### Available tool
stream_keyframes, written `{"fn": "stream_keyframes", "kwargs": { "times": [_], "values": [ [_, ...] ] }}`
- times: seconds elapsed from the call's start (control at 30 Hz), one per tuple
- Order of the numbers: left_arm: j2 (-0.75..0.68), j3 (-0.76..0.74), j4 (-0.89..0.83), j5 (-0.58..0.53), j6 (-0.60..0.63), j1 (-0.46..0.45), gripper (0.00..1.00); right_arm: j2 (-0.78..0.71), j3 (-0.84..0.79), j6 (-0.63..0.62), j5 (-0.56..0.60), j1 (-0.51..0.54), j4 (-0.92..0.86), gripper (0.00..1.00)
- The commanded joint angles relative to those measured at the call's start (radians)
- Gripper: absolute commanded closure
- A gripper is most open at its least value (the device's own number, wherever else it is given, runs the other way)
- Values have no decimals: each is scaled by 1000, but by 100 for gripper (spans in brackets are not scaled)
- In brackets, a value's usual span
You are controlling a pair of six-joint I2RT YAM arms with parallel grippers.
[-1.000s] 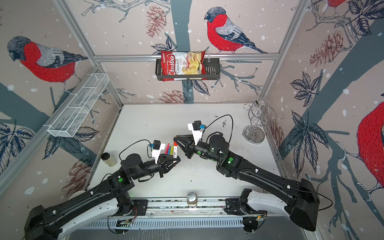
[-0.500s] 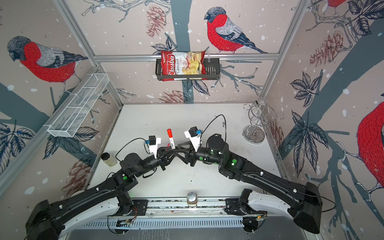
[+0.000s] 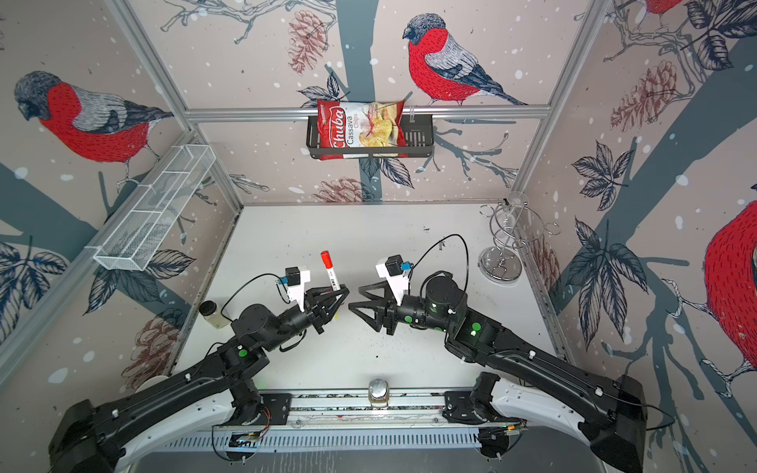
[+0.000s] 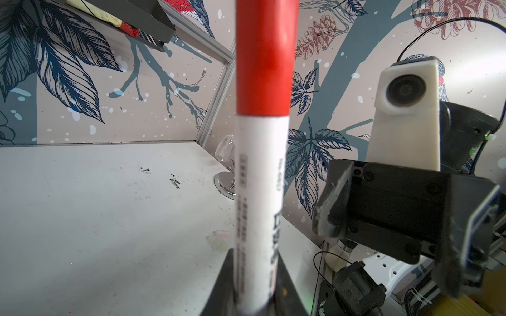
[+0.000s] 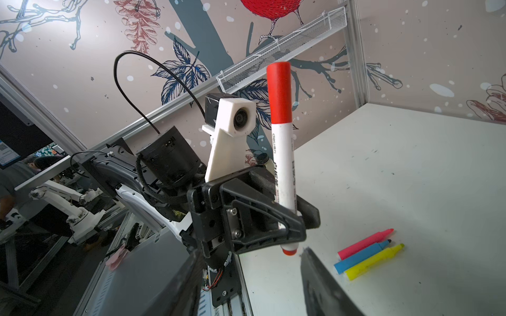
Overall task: Insert the pens into the pen caps
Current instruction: 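Open the left gripper and grasp the capped marker with the right gripper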
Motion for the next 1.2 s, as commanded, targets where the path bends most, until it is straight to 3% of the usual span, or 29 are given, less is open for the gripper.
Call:
{"fn": "stream_keyframes", "kwargs": {
  "times": [0.0,1.17],
  "values": [
    [-3,2,35,8,6,0,100,17,27,8,17,-2,5,42],
    [5,1,21,79,2,0,100,268,235,-54,28,-2,-126,51]
  ]
}}
